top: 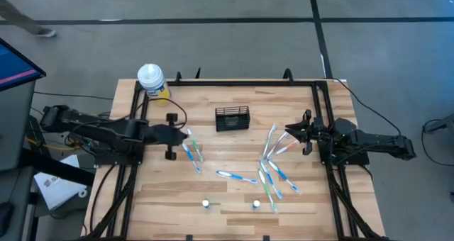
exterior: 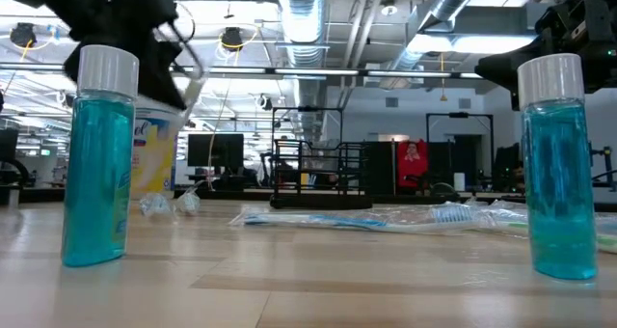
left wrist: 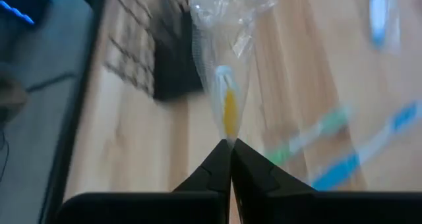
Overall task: Pick & Place toothbrushing station
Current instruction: Put the orange toothbrush into the black mesh organizer
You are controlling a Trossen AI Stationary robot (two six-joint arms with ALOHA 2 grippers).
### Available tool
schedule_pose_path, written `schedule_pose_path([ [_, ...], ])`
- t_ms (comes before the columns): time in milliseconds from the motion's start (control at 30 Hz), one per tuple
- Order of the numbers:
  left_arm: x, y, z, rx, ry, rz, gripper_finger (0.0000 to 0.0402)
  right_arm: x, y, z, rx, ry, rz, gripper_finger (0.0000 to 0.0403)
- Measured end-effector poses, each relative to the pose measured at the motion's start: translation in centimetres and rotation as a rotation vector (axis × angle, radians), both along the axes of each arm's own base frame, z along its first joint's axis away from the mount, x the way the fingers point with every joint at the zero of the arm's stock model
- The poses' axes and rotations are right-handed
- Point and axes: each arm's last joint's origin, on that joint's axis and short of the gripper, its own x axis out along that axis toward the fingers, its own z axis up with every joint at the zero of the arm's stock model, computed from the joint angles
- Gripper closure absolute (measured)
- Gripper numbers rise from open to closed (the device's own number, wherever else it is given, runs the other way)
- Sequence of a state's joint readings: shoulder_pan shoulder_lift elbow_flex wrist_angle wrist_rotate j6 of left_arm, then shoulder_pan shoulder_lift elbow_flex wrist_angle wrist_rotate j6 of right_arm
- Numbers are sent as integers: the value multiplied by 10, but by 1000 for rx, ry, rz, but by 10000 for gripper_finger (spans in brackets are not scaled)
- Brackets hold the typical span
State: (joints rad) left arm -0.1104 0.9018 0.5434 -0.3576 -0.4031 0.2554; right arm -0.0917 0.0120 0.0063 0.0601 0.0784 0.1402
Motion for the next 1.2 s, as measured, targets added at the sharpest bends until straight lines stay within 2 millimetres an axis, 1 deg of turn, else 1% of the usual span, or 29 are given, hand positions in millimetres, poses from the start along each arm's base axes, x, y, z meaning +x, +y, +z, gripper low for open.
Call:
schedule_pose_path([
  [200,12,6,14,-16,-183,36,401,0,0,0,0,-1,0,338],
  [400,18,24,26,-28,-337,108,401,0,0,0,0,-2,0,338],
  [567,21,39,39,-62,-476,96,401,0,0,0,0,-2,-1,338],
  [733,28,53,40,-72,-532,96,401,0,0,0,0,-2,-1,338],
  [967,42,73,33,-70,-579,109,401,0,0,0,0,-3,-1,338],
  [1200,47,87,34,-72,-644,85,401,0,0,0,-1,-3,-2,338],
])
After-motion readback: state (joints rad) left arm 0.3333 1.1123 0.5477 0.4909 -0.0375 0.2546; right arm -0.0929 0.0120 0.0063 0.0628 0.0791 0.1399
